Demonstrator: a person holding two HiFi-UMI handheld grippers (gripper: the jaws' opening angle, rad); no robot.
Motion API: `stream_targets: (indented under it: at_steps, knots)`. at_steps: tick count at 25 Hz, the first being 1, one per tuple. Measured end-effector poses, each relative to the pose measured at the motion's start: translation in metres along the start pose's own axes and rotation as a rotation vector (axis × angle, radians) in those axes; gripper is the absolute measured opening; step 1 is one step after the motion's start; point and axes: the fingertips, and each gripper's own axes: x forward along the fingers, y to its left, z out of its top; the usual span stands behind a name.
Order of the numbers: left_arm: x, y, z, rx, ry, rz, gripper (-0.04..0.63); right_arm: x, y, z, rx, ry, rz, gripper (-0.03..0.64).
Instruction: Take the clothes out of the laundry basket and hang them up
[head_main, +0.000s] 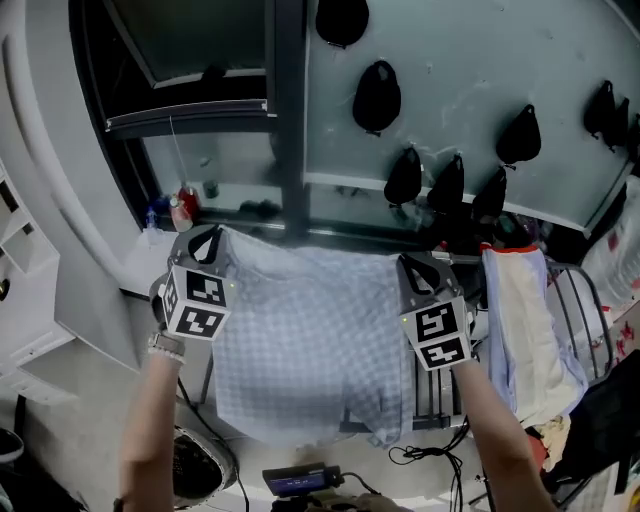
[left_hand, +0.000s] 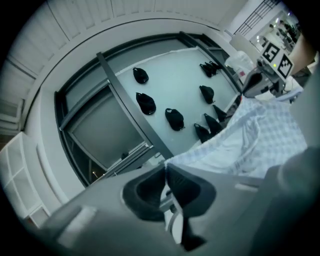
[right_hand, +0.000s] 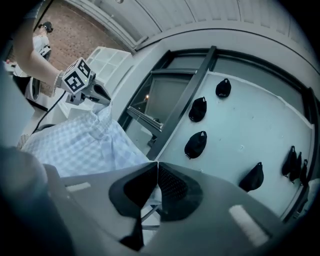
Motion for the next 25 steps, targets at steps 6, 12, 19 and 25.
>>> stream_targets:
  at_steps: [6,12,19,25]
  knots:
    - [0.096,0.017,-0.01,0.003,0.006,-0.036,0.011,0.085,-0.018,-0.02,0.045,0.07,-0.026,0.009]
    - [0.177,0.033,-0.023,0.012,0.02,-0.066,0.011,0.157,-0.033,-0.032,0.061,0.122,-0.029,0.009]
    - [0.263,0.021,-0.05,0.011,0.068,-0.109,0.012,0.225,-0.041,-0.073,0.1,0.21,0.01,0.009]
    - [0.307,-0.043,-0.109,-0.002,0.181,-0.24,0.014,0.253,-0.015,-0.141,0.101,0.363,0.101,0.009]
